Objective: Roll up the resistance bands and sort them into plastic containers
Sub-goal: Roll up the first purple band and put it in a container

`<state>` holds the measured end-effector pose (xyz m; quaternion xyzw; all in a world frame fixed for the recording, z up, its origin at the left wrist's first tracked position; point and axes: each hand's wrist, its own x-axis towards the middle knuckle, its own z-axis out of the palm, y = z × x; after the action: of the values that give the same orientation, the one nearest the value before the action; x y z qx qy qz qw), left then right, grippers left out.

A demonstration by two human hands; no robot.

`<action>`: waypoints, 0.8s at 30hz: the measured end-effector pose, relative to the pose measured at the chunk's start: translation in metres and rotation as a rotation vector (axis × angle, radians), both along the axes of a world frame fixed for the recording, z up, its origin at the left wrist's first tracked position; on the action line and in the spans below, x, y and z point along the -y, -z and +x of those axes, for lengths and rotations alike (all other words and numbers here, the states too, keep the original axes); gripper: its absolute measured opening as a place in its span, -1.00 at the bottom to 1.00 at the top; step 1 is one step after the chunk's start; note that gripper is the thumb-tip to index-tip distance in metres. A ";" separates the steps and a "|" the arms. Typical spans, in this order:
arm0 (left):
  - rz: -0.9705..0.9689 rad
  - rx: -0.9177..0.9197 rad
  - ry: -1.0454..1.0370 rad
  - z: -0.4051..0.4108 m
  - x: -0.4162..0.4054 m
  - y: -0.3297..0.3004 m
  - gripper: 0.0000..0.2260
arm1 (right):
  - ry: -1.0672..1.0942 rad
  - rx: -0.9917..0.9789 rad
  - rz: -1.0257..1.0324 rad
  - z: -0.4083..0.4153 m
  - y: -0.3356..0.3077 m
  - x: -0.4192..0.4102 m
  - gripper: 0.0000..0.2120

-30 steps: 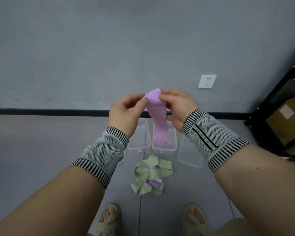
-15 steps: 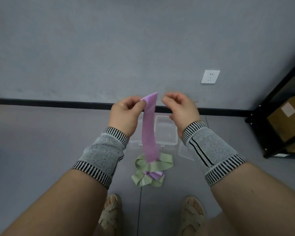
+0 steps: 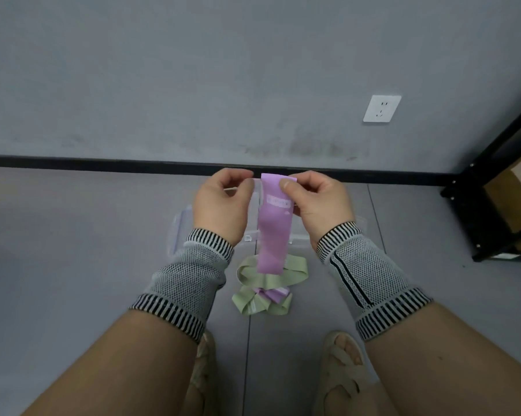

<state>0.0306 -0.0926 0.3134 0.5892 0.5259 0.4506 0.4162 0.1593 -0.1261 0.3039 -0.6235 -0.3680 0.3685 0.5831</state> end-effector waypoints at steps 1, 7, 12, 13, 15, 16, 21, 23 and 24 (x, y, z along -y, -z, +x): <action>0.008 -0.013 0.040 0.004 0.001 0.000 -0.88 | 0.010 -0.007 -0.003 -0.001 0.000 0.000 -0.85; -0.046 0.012 0.224 0.014 0.002 0.001 -0.73 | -0.052 -0.429 -0.035 -0.005 -0.014 0.004 -0.67; -0.053 0.018 0.167 0.013 -0.002 0.003 -0.76 | -0.184 -0.500 -0.063 -0.003 -0.013 0.007 -0.64; -0.057 0.012 0.153 0.014 -0.002 0.003 -0.77 | -0.207 -0.499 -0.076 -0.002 -0.013 0.006 -0.62; -0.044 -0.007 0.127 0.013 -0.004 0.004 -0.80 | -0.247 -0.491 -0.098 0.000 -0.012 0.004 -0.58; -0.034 -0.009 0.118 0.012 -0.005 0.004 -0.83 | -0.263 -0.480 -0.107 0.000 -0.012 0.003 -0.57; -0.057 0.058 0.095 0.008 -0.012 0.005 -0.83 | -0.113 -0.251 -0.076 0.002 -0.007 -0.007 -0.75; -0.111 0.053 0.110 0.006 -0.017 0.009 -0.84 | -0.016 -0.070 -0.050 0.008 -0.001 -0.013 -0.78; -0.138 0.066 0.139 0.005 -0.018 0.011 -0.83 | -0.016 -0.031 -0.045 0.011 0.001 -0.016 -0.78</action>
<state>0.0359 -0.0743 0.3022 0.5790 0.4993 0.4025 0.5034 0.1698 -0.1105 0.3025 -0.6279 -0.3555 0.3907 0.5716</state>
